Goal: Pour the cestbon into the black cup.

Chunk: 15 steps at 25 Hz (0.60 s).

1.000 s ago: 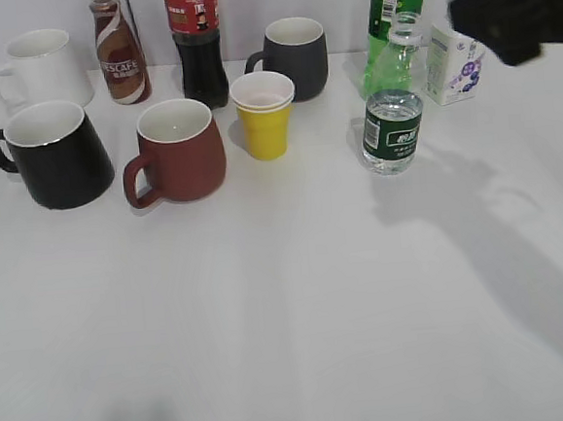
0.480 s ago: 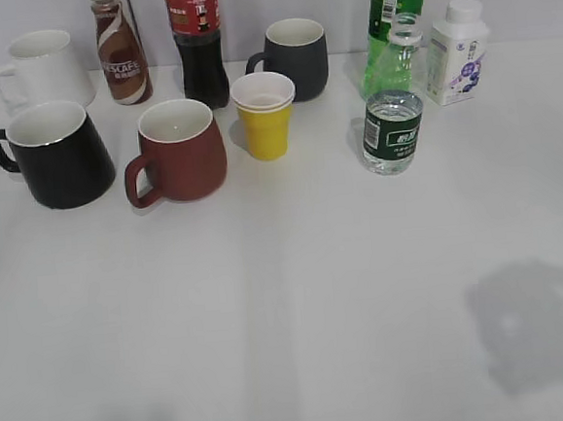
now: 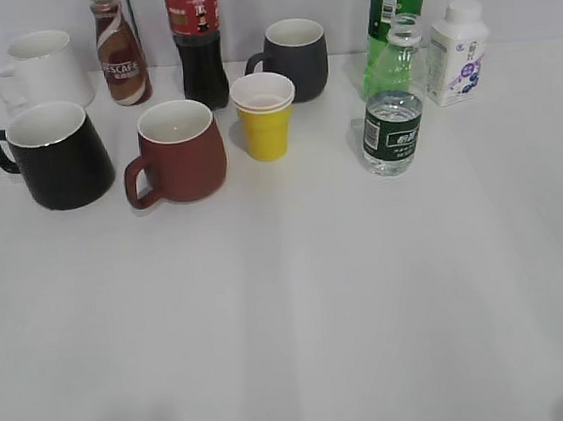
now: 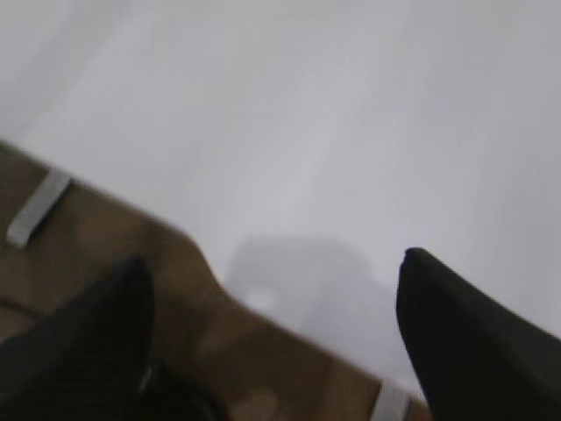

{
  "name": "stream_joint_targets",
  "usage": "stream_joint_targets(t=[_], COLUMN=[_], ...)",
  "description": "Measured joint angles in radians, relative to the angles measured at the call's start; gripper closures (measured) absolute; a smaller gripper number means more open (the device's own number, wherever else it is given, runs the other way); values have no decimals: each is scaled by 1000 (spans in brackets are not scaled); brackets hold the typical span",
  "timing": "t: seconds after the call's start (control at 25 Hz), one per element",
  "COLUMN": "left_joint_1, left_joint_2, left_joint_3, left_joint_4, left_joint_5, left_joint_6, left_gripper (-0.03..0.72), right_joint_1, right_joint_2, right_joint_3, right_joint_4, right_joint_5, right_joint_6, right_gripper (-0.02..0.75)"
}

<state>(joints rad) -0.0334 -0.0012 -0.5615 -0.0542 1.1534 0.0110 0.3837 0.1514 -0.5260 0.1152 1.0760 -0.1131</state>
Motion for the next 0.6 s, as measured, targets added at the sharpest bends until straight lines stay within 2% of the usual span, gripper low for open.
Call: stream_joint_targets(t=[0.4, 0.6], left_joint_1=[0, 0], left_joint_2=[-5, -5], left_joint_3=[32, 32], left_joint_4=[-24, -25], left_joint_5=[-81, -84], left_joint_6=[48, 48], left_gripper=[111, 159], right_joint_1=[0, 0], right_joint_2=[-46, -47], right_joint_3=[20, 20], right_joint_4=[0, -6], right_joint_5=[-34, -35], right_joint_6=[5, 10], right_gripper=[141, 143])
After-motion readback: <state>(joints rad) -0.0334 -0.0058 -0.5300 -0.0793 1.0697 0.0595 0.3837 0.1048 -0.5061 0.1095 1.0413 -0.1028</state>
